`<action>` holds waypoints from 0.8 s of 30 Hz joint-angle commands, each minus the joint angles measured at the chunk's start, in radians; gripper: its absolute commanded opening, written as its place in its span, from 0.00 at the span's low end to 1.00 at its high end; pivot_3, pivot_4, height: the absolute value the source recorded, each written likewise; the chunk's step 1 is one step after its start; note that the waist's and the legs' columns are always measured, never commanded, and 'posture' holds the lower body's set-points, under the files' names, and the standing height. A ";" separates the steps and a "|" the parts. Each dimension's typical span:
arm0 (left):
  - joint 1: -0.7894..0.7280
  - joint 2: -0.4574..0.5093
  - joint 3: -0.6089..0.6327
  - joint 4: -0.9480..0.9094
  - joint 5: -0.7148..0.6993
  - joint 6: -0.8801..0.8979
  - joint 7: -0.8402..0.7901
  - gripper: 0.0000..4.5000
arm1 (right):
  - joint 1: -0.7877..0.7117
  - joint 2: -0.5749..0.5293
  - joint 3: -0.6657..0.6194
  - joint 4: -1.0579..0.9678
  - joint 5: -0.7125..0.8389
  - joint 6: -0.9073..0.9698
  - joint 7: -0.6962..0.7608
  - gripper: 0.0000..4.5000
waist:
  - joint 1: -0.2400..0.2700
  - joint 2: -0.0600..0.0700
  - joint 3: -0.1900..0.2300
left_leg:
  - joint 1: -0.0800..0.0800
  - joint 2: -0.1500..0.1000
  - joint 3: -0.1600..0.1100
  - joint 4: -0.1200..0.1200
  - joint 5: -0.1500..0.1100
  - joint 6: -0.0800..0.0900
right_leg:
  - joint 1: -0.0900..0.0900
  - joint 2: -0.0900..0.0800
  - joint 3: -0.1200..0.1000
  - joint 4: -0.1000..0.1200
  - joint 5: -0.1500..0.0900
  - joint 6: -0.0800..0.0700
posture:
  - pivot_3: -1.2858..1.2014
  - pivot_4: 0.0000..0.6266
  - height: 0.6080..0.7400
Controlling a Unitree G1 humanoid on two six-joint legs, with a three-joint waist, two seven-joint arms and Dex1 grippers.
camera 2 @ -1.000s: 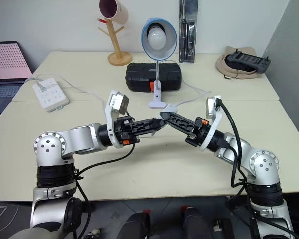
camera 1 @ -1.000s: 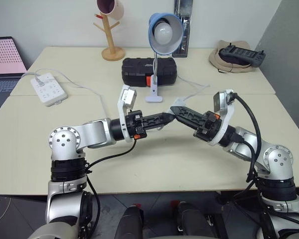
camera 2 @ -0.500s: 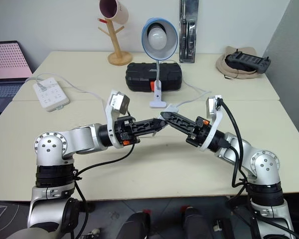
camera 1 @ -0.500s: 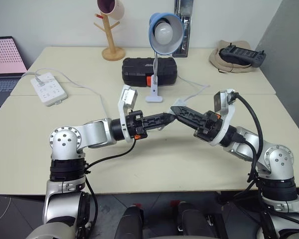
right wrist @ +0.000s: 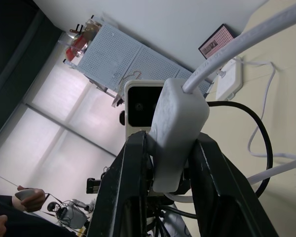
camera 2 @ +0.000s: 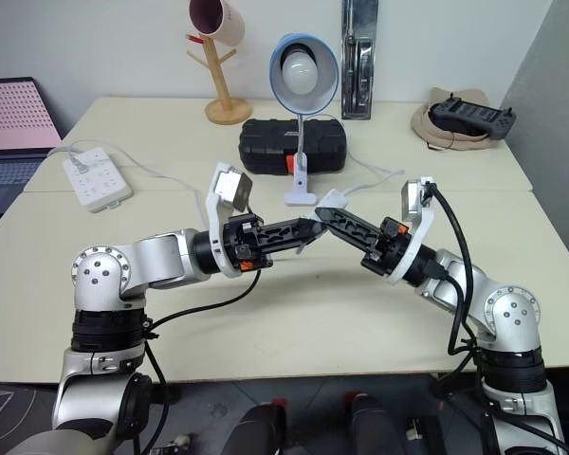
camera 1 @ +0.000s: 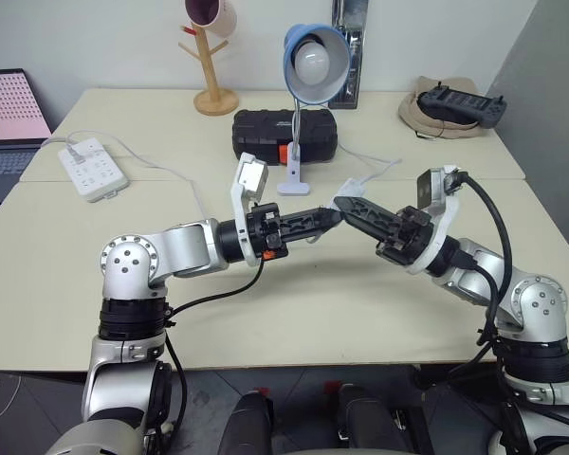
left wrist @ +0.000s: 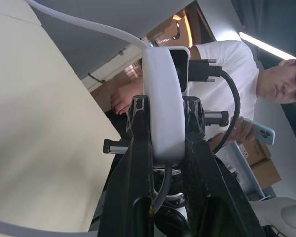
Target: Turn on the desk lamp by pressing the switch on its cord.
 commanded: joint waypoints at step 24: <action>-0.023 0.086 -0.030 -0.016 -0.046 -0.019 -0.088 0.09 | 0.028 -0.051 -0.031 -0.031 0.134 -0.007 -0.017 0.49 | 0.000 0.000 0.000 | 0.000 0.000 0.000 -0.001 0.000 0.000 | 0.000 0.000 0.000 -0.001 0.000 0.000 | 0.52 0.24 1.00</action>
